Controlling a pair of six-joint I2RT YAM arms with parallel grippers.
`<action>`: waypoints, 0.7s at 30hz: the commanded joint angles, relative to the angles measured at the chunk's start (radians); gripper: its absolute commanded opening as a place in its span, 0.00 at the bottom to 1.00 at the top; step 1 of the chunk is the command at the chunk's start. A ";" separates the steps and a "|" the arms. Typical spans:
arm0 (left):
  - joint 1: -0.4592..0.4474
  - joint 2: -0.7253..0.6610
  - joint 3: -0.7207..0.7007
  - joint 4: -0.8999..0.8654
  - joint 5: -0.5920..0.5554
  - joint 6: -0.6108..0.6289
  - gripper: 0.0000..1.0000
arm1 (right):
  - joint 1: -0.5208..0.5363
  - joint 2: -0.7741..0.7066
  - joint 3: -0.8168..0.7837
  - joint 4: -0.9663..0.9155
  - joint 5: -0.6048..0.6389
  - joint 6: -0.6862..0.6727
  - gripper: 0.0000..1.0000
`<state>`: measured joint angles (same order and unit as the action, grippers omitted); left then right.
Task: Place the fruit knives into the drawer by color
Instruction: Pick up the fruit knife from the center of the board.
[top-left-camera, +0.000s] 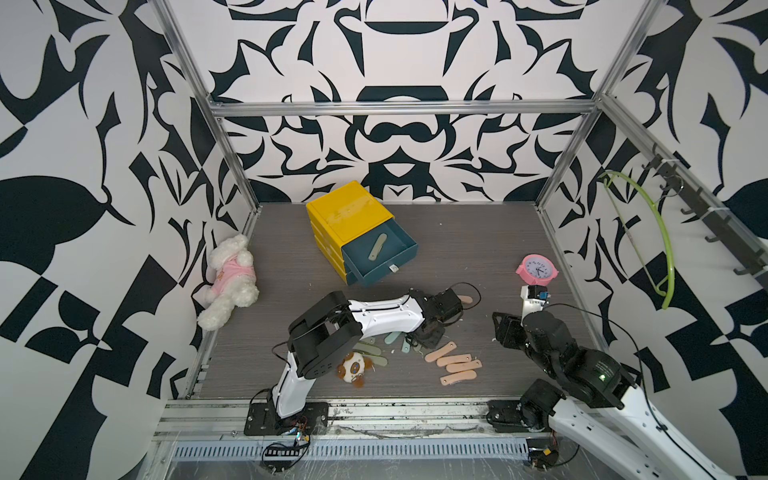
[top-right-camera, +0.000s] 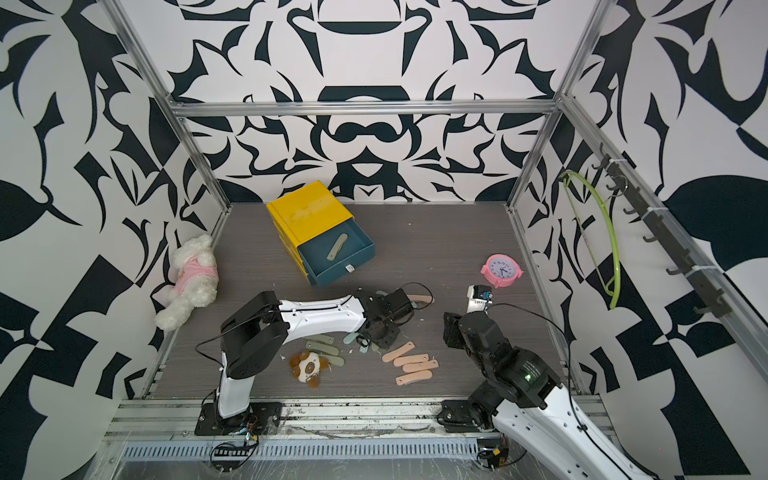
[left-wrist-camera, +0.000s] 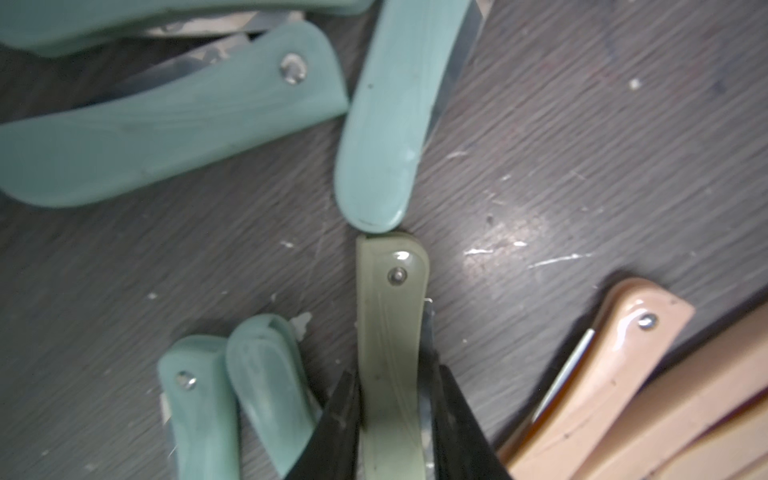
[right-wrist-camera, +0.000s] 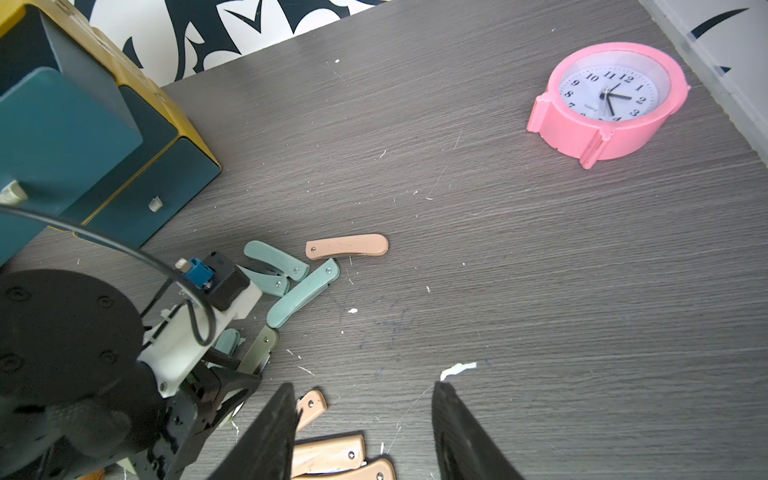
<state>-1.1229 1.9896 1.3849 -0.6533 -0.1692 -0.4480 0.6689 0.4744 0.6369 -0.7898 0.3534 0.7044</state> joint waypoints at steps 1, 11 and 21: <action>0.005 -0.084 0.006 -0.025 -0.018 -0.010 0.24 | -0.003 0.004 0.033 0.004 0.028 0.010 0.55; 0.005 -0.240 0.028 -0.055 -0.043 -0.027 0.23 | -0.004 0.006 0.041 0.002 0.029 0.012 0.55; 0.050 -0.405 0.158 -0.141 -0.183 0.051 0.21 | -0.003 0.006 0.044 0.002 0.026 0.014 0.55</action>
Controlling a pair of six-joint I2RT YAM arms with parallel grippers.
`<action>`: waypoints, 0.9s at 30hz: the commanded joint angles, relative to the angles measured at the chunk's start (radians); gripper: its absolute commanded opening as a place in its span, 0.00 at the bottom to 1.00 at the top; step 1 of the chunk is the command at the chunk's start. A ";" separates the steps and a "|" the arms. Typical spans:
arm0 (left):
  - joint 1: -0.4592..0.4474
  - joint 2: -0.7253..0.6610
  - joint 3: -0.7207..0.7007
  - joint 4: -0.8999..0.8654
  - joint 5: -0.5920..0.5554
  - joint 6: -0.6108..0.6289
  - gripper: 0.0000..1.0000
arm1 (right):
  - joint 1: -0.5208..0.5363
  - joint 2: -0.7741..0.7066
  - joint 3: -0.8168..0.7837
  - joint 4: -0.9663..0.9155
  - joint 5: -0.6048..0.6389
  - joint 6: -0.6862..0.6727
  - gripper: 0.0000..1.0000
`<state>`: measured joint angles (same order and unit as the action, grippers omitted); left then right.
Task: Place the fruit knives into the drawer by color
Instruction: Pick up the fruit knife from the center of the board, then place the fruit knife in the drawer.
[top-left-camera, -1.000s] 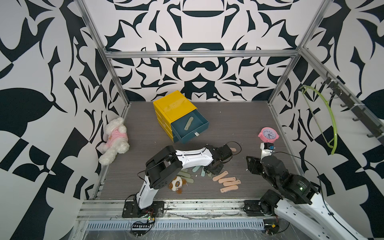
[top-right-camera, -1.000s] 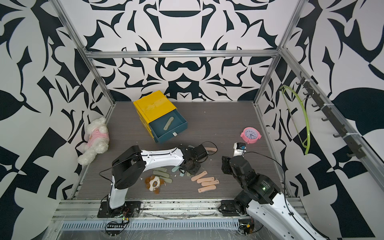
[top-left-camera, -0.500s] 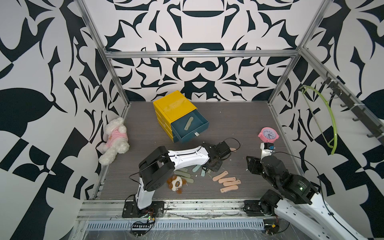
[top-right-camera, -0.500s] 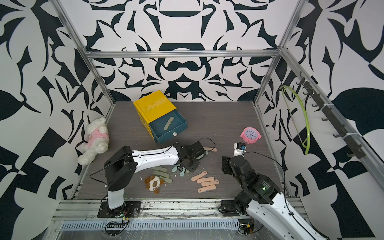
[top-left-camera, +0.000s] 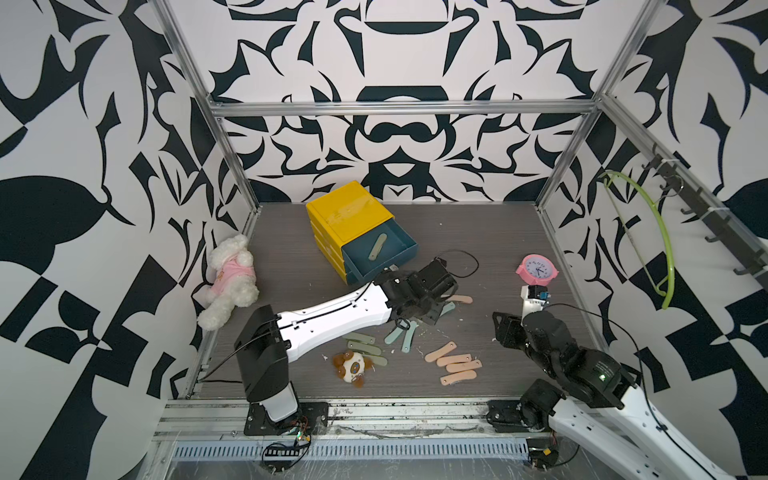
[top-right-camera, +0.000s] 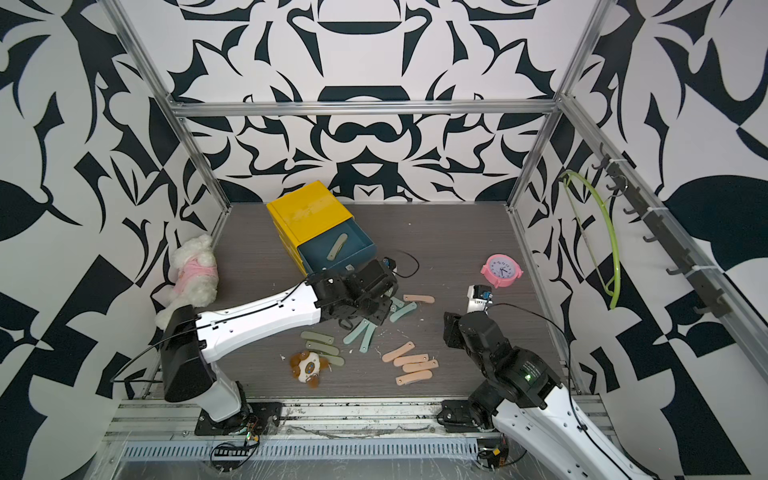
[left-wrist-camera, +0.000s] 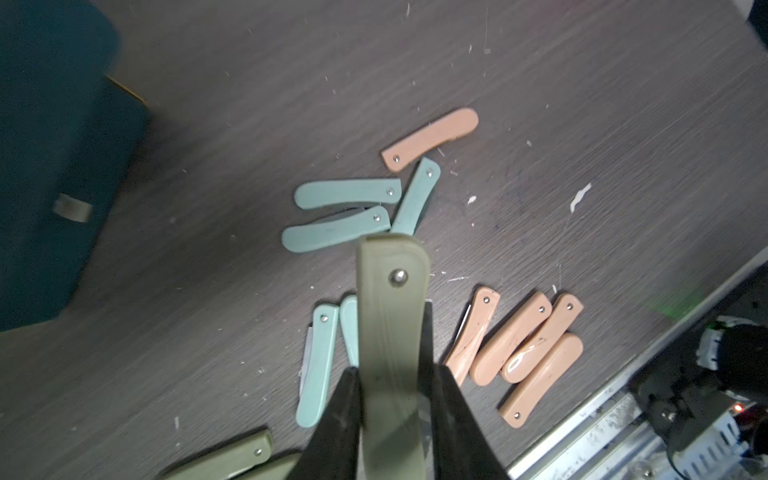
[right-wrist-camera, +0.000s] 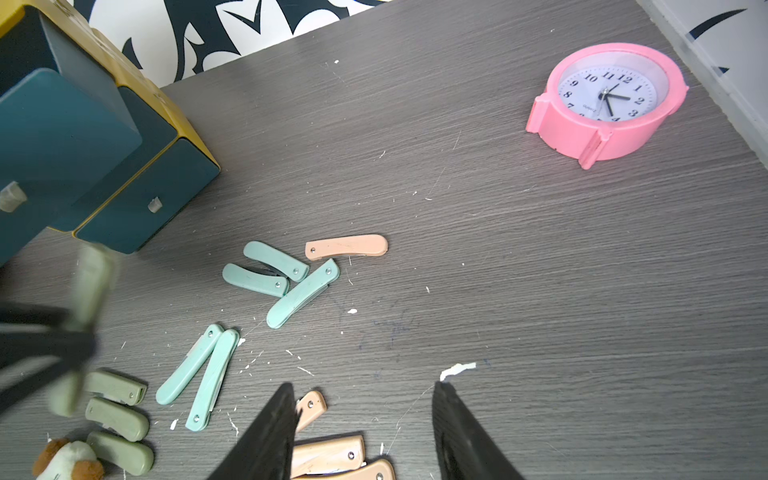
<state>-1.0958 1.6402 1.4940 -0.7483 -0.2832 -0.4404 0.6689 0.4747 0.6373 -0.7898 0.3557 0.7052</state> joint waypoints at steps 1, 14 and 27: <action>0.035 -0.067 0.068 -0.054 -0.088 0.058 0.21 | -0.003 0.005 0.045 0.003 0.023 0.014 0.55; 0.362 -0.016 0.217 -0.087 0.008 0.170 0.20 | -0.004 0.006 0.051 0.001 0.003 0.019 0.55; 0.458 0.019 0.191 -0.046 0.087 0.131 0.61 | -0.004 0.057 0.065 0.042 -0.133 -0.027 0.59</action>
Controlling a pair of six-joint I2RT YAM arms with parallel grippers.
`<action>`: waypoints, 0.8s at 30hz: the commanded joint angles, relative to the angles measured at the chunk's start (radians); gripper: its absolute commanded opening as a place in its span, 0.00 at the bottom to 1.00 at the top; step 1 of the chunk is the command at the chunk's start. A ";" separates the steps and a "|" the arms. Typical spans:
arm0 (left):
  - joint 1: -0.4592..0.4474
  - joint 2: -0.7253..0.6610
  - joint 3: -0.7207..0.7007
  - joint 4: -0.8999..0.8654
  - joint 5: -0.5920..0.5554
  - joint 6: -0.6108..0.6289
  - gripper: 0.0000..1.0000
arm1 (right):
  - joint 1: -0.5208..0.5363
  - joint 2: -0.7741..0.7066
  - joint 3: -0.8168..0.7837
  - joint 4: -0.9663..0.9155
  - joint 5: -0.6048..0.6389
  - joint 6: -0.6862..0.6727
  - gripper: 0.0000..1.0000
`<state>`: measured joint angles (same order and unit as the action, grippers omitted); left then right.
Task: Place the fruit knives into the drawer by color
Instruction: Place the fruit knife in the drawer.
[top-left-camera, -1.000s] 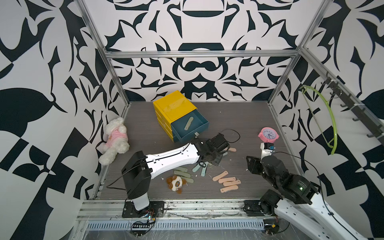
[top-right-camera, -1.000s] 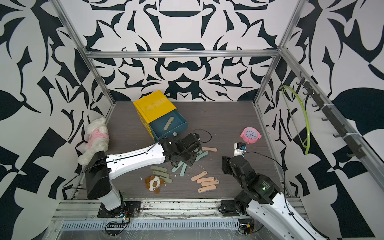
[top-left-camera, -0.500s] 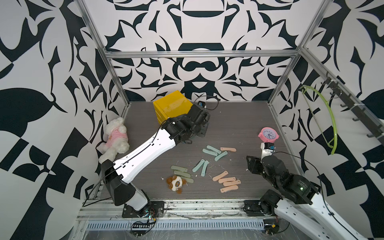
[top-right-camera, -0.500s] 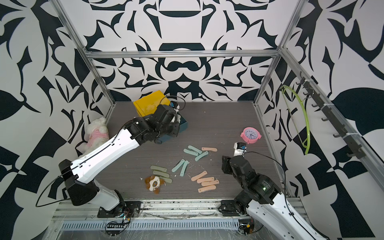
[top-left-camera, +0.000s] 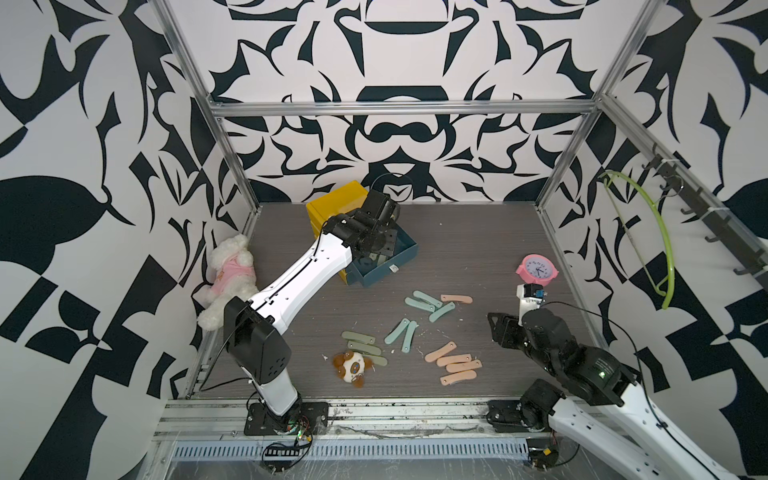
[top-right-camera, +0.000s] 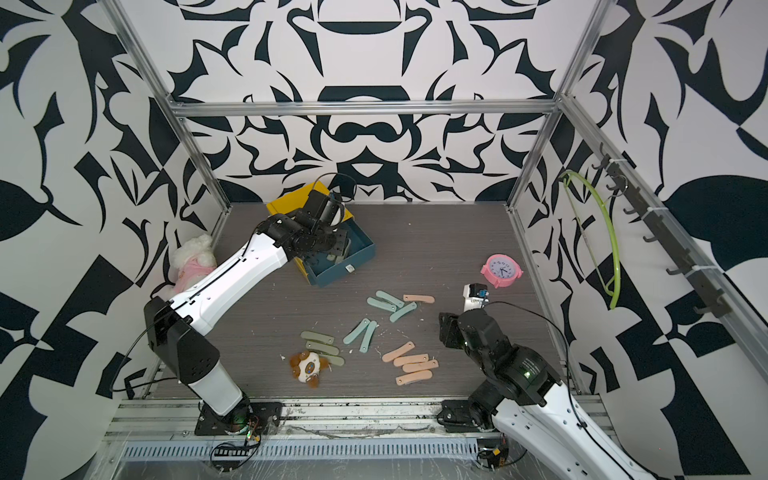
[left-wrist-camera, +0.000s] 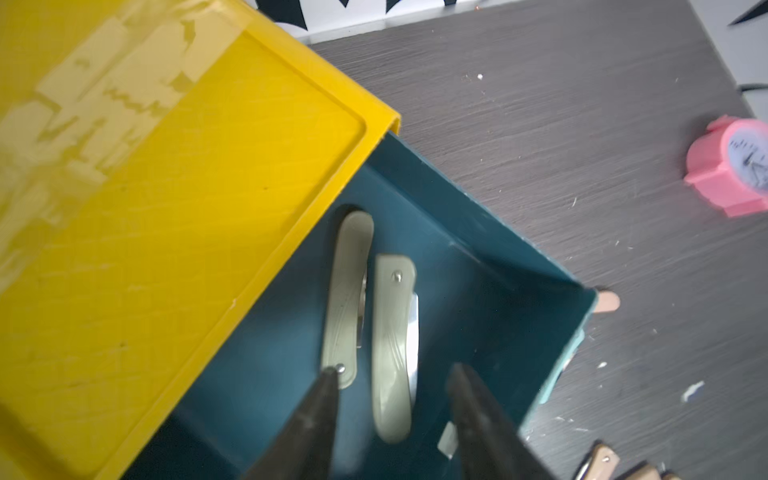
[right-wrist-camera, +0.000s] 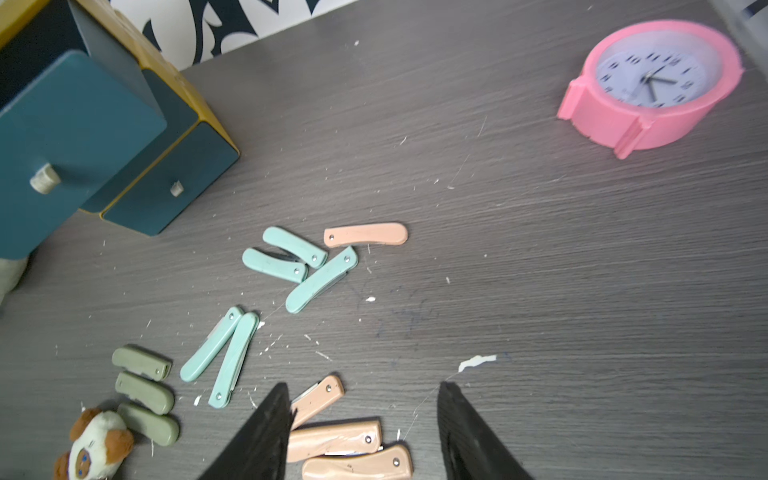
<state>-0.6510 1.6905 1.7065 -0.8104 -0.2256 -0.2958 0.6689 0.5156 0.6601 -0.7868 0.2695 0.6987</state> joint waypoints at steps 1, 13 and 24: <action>0.013 -0.042 -0.021 0.022 0.028 -0.014 0.66 | -0.003 0.020 0.042 0.043 -0.058 -0.022 0.59; 0.014 -0.333 -0.190 0.169 0.072 -0.087 0.99 | 0.006 0.236 0.028 0.221 -0.446 -0.078 0.55; 0.014 -0.630 -0.487 0.203 -0.023 -0.160 0.99 | 0.373 0.751 0.247 0.253 -0.377 -0.211 0.53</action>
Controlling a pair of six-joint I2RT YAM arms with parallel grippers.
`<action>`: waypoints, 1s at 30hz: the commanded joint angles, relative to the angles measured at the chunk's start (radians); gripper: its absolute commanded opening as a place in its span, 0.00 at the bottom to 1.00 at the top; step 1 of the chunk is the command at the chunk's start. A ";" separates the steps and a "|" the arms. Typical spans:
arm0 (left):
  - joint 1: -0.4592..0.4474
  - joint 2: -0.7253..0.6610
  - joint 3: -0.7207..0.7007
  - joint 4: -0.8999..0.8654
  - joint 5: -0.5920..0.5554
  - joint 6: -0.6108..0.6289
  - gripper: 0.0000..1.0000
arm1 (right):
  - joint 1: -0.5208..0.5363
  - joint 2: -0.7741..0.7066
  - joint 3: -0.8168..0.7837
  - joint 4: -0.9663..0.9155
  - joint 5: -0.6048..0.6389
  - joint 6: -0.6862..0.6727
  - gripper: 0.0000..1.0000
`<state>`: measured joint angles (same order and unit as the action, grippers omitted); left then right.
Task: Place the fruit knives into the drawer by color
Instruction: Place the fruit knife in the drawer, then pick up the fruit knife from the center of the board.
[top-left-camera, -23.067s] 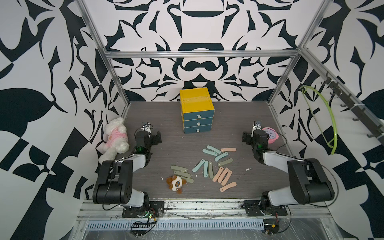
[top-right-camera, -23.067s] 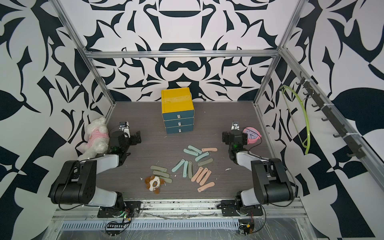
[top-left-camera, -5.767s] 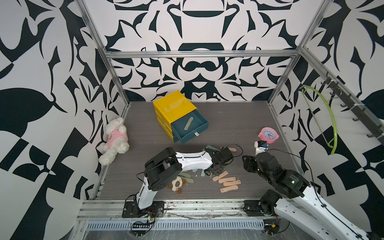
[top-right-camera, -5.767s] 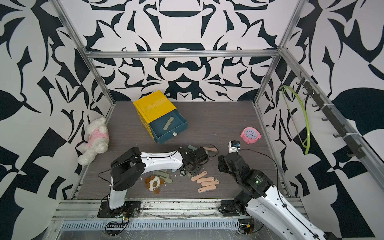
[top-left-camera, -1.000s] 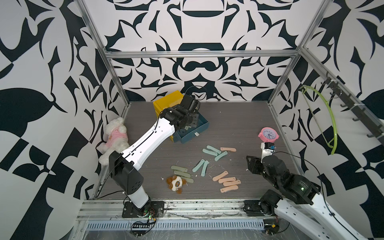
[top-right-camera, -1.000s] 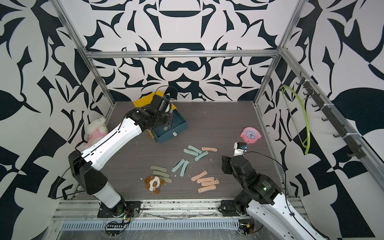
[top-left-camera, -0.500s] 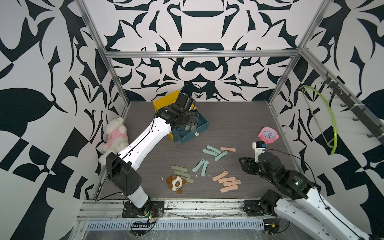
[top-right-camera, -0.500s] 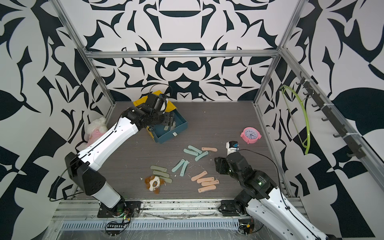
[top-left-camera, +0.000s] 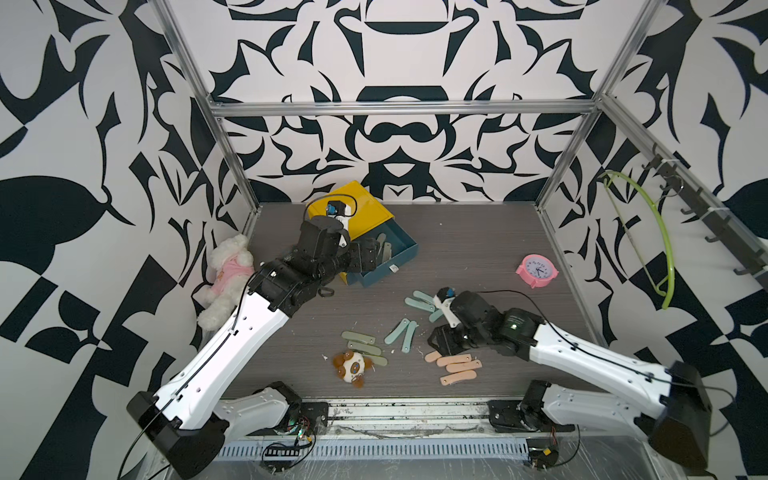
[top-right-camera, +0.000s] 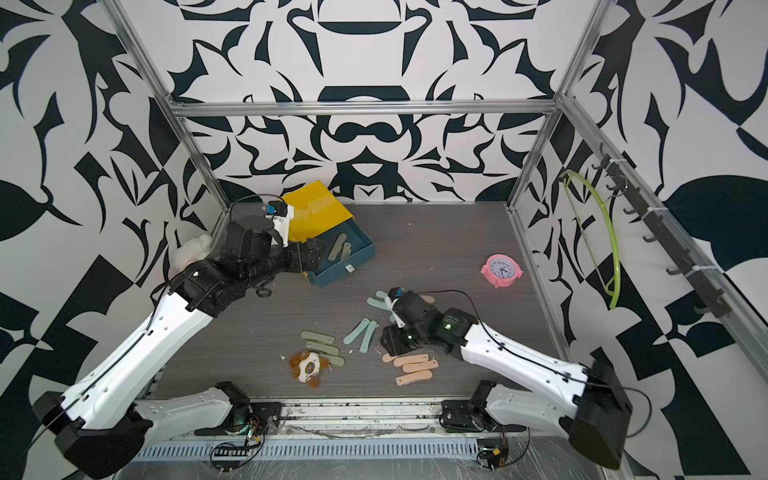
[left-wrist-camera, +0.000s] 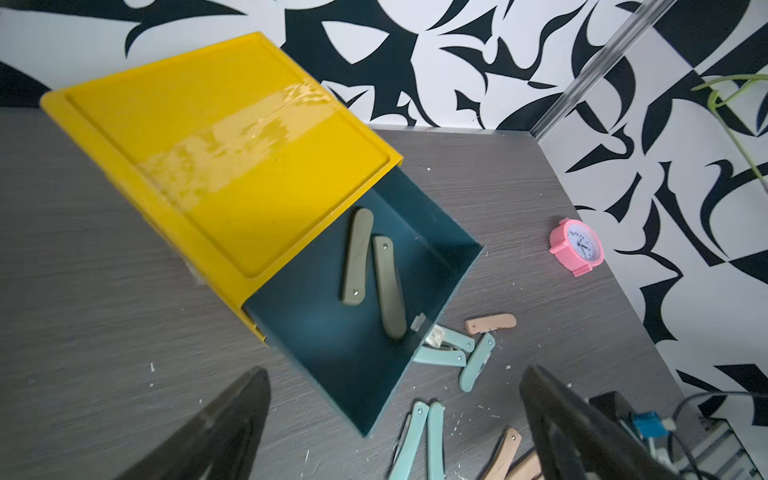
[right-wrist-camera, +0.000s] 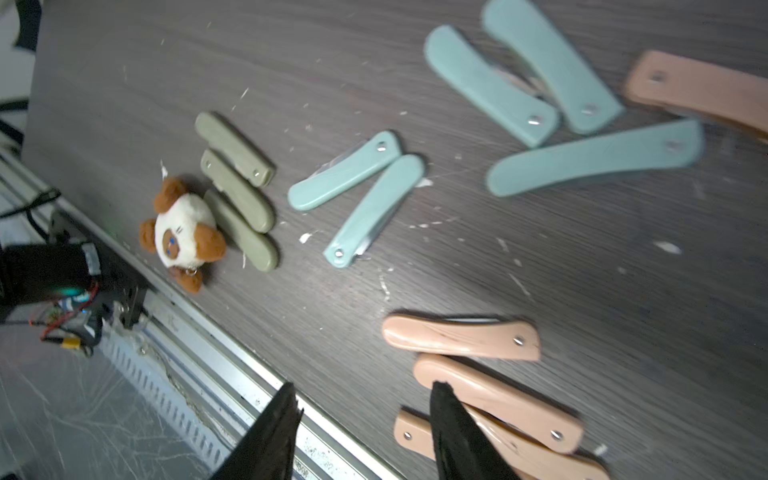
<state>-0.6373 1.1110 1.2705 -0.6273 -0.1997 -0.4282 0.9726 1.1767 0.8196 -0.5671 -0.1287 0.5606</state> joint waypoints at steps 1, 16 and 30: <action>0.001 -0.073 -0.069 0.020 -0.060 -0.034 0.99 | 0.097 0.147 0.118 0.030 0.020 -0.088 0.52; 0.001 -0.237 -0.133 0.051 -0.144 -0.067 0.99 | 0.212 0.701 0.507 -0.119 0.032 -0.242 0.49; 0.000 -0.226 -0.135 0.054 -0.142 -0.041 0.99 | 0.240 0.812 0.584 -0.190 0.085 -0.296 0.44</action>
<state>-0.6373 0.8810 1.1507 -0.5941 -0.3344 -0.4866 1.1946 1.9869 1.3743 -0.7136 -0.0734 0.2897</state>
